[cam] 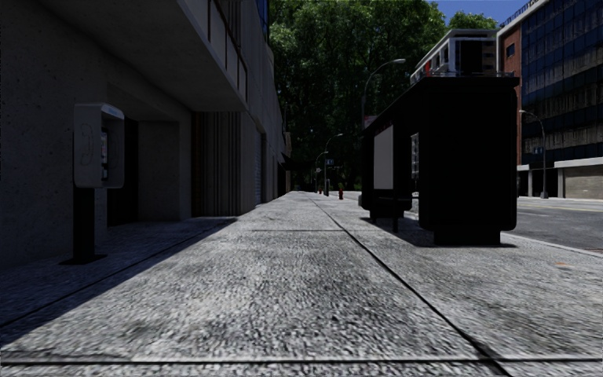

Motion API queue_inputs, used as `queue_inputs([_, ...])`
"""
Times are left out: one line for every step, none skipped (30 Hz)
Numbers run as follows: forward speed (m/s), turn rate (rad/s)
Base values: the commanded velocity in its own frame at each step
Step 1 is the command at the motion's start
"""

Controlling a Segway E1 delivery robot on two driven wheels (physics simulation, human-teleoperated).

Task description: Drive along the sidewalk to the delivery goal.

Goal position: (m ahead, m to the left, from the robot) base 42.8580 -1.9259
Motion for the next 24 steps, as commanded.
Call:
queue_inputs([2.0, 0.0])
queue_inputs([2.0, 0.0])
queue_inputs([2.0, 0.0])
queue_inputs([2.0, 0.0])
queue_inputs([2.0, 0.0])
queue_inputs([2.0, 0.0])
queue_inputs([2.0, 0.0])
queue_inputs([2.0, 0.0])
queue_inputs([2.0, 0.0])
queue_inputs([2.0, 0.0])
queue_inputs([2.0, 0.0])
queue_inputs([2.0, 0.0])
queue_inputs([2.0, 0.0])
queue_inputs([2.0, 0.0])
queue_inputs([2.0, 0.0])
queue_inputs([2.0, 0.0])
queue_inputs([2.0, 0.0])
queue_inputs([2.0, 0.0])
queue_inputs([2.0, 0.0])
queue_inputs([2.0, 0.0])
queue_inputs([2.0, 0.0])
queue_inputs([2.0, 0.0])
queue_inputs([2.0, 0.0])
queue_inputs([2.0, 0.0])
